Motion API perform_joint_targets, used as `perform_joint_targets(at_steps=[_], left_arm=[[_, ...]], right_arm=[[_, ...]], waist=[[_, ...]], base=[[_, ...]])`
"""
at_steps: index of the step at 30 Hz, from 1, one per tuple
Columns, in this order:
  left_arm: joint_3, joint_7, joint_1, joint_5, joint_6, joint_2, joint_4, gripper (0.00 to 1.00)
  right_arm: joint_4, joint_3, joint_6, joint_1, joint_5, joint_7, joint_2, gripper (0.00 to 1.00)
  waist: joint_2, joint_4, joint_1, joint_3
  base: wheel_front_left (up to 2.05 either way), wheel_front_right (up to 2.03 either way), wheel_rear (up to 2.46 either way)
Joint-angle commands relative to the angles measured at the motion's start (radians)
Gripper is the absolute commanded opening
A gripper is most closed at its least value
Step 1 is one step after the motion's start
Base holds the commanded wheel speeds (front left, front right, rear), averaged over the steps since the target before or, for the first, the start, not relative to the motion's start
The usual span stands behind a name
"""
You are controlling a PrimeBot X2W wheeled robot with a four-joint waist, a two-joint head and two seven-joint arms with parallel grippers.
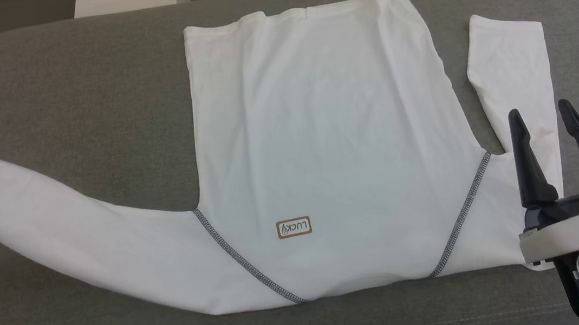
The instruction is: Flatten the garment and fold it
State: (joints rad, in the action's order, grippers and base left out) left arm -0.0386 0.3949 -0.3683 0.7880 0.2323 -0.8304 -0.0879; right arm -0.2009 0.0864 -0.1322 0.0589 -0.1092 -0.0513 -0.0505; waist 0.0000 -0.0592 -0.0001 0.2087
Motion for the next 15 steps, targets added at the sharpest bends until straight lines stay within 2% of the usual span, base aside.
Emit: perform_joint_targets(at_steps=[1,7,11,15], left_arm=[[0.025,0.008,0.012,-0.002,0.011,0.023,-0.046,0.00],[0.202,0.034,-0.035,-0.030,0.007,0.134,-0.244,0.00],[0.363,0.035,-0.105,-0.063,0.007,0.272,-0.293,0.00],[0.501,0.013,-0.185,-0.086,-0.001,0.431,-0.228,0.00]], right_arm=[[-0.006,0.000,0.002,-0.011,-0.006,0.004,0.000,1.00],[-0.013,0.001,0.002,-0.017,-0.010,0.008,0.000,1.00],[-0.016,0.007,0.002,-0.020,-0.014,0.007,0.000,1.00],[-0.015,-0.001,0.002,-0.013,-0.019,0.008,0.000,1.00]], waist=[[0.0000,0.003,0.0001,-0.017],[0.0000,-0.024,0.0001,-0.021],[0.0000,-0.038,0.0001,-0.017],[0.0000,-0.061,0.0001,-0.002]], base=[[0.00,0.00,0.00],[0.00,0.00,0.00],[0.00,0.00,0.00],[0.00,0.00,0.00]])
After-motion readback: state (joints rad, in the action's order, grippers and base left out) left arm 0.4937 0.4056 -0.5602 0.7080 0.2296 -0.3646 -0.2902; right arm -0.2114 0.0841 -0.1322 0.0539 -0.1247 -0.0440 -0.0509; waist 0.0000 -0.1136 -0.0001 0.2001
